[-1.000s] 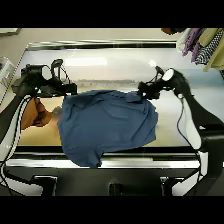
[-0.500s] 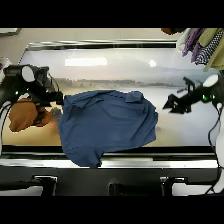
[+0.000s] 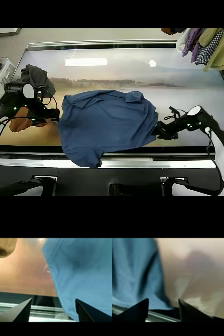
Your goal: Fold the clothes and pants, and hang the long-sleeved shirts on hangers.
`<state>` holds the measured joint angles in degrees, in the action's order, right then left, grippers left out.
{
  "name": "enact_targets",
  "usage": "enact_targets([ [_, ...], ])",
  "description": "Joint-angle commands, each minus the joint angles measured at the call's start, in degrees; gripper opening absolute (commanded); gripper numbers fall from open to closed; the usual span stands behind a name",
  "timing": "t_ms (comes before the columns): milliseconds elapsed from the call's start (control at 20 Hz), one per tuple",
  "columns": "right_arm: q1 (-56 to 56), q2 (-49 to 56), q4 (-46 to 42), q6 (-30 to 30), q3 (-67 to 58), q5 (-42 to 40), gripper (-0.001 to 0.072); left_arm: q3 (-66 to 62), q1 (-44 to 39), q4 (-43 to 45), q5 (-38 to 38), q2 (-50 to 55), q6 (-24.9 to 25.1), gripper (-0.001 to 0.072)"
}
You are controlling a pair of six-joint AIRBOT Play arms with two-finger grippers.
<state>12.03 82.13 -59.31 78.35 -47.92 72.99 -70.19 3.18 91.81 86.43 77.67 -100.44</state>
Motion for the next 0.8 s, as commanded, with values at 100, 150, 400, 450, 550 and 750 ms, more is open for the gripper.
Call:
enact_targets([
  [100, -3.3, -0.2, 1.4, -0.6, 2.8, -5.2, 0.0042, 0.8, 1.3, 0.2, 1.2, -1.5, 2.8, 0.0609],
  [150, -3.3, -0.3, 2.4, -0.6, 2.8, -5.2, 0.0032, 1.5, 3.0, -0.2, 0.5, -3.2, 3.6, 0.0608],
  [400, -3.3, -4.6, 3.3, -0.6, 2.8, -5.7, 0.0032, 18.5, 21.6, -20.6, -8.2, -15.7, 12.7, 0.0608],
  [450, -3.3, -5.6, 3.3, -0.6, 2.8, -5.7, 0.0032, 22.7, 25.1, -23.9, -8.5, -16.7, 13.7, 0.0608],
  [550, -3.3, -7.3, 3.3, -0.6, 2.8, -5.9, 0.0032, 29.7, 29.1, -29.3, -10.1, -16.9, 15.4, 0.0608],
  [750, -3.3, -8.2, 4.8, -0.6, 2.8, -5.9, 0.0033, 38.8, 27.7, -34.5, -14.1, -16.7, 18.2, 0.0607],
])
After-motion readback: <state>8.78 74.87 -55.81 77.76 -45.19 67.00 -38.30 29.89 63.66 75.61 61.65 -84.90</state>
